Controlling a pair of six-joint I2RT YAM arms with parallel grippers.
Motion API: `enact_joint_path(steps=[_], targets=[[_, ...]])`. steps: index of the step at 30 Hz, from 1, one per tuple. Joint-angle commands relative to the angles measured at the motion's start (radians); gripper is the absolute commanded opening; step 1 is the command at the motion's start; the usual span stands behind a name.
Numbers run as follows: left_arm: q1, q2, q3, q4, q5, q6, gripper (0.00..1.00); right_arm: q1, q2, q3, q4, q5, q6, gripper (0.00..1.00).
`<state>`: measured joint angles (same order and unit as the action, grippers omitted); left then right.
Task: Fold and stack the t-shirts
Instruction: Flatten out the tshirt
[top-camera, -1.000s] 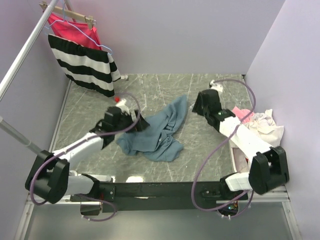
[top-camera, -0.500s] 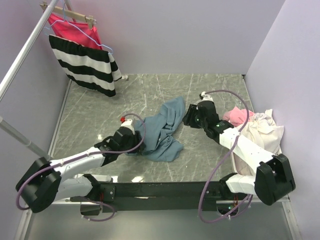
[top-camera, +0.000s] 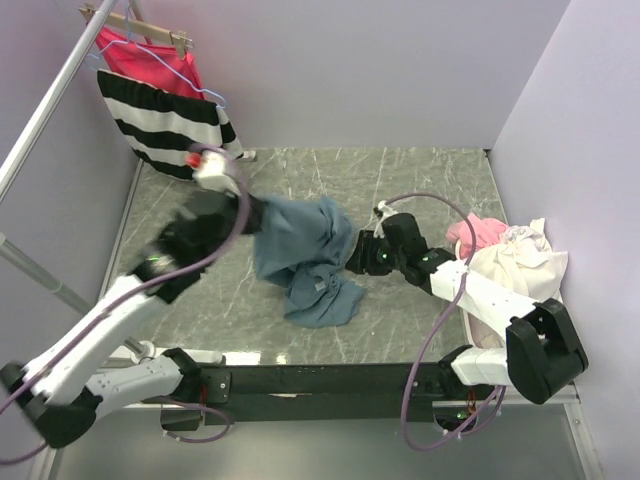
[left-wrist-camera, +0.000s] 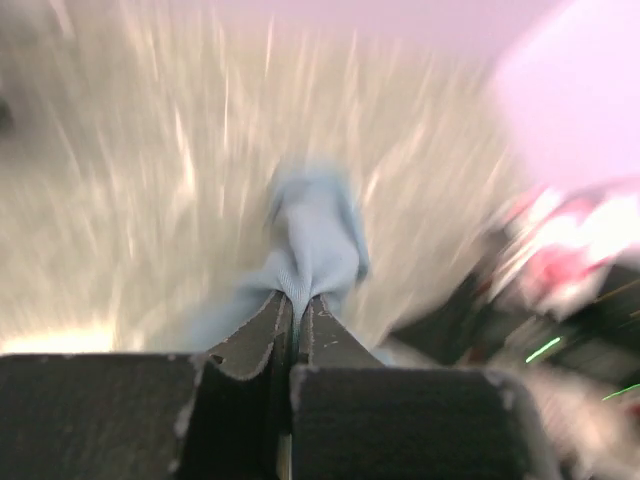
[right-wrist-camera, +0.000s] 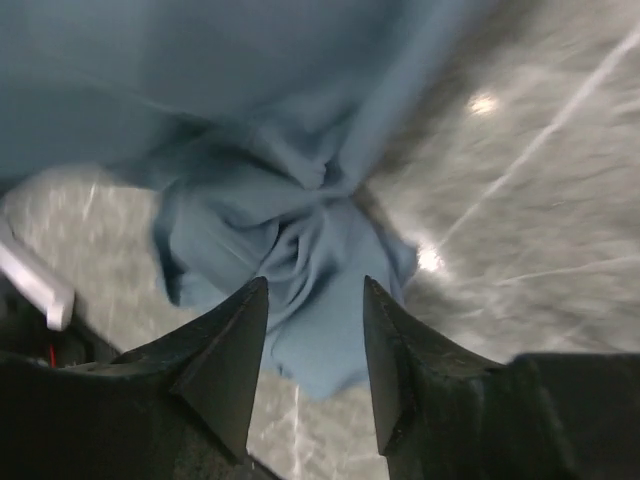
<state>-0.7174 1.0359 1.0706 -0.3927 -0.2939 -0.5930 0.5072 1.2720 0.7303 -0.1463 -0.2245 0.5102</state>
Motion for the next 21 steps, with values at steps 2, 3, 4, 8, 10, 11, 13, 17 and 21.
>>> enact_joint_path(steps=[2, 3, 4, 8, 10, 11, 13, 17, 21], targets=[[0.024, -0.096, 0.219, -0.167, -0.191, 0.113, 0.01, 0.068, 0.021, -0.009, -0.009, -0.072, -0.042, 0.53], [0.026, -0.1, 0.224, -0.176, -0.201, 0.117, 0.01, 0.076, 0.035, -0.008, -0.006, -0.081, -0.045, 0.53], [0.027, -0.103, 0.226, -0.185, -0.208, 0.119, 0.01, 0.099, 0.07, -0.003, -0.003, -0.088, -0.047, 0.53], [0.038, -0.122, 0.187, -0.202, -0.211, 0.11, 0.01, 0.181, 0.147, 0.037, 0.01, -0.09, -0.05, 0.56], [0.041, -0.134, 0.175, -0.21, -0.218, 0.099, 0.01, 0.218, 0.185, 0.086, 0.001, -0.078, -0.056, 0.57], [0.041, -0.138, 0.163, -0.213, -0.221, 0.096, 0.01, 0.258, 0.196, 0.102, -0.002, -0.076, -0.058, 0.57], [0.044, -0.154, 0.152, -0.219, -0.221, 0.093, 0.01, 0.299, 0.222, 0.152, -0.01, -0.07, -0.056, 0.57], [0.047, -0.175, 0.123, -0.23, -0.225, 0.082, 0.01, 0.387, 0.251, 0.208, -0.001, -0.05, -0.059, 0.61], [0.047, -0.194, 0.092, -0.236, -0.226, 0.068, 0.01, 0.422, 0.332, 0.274, 0.008, -0.038, -0.09, 0.61]])
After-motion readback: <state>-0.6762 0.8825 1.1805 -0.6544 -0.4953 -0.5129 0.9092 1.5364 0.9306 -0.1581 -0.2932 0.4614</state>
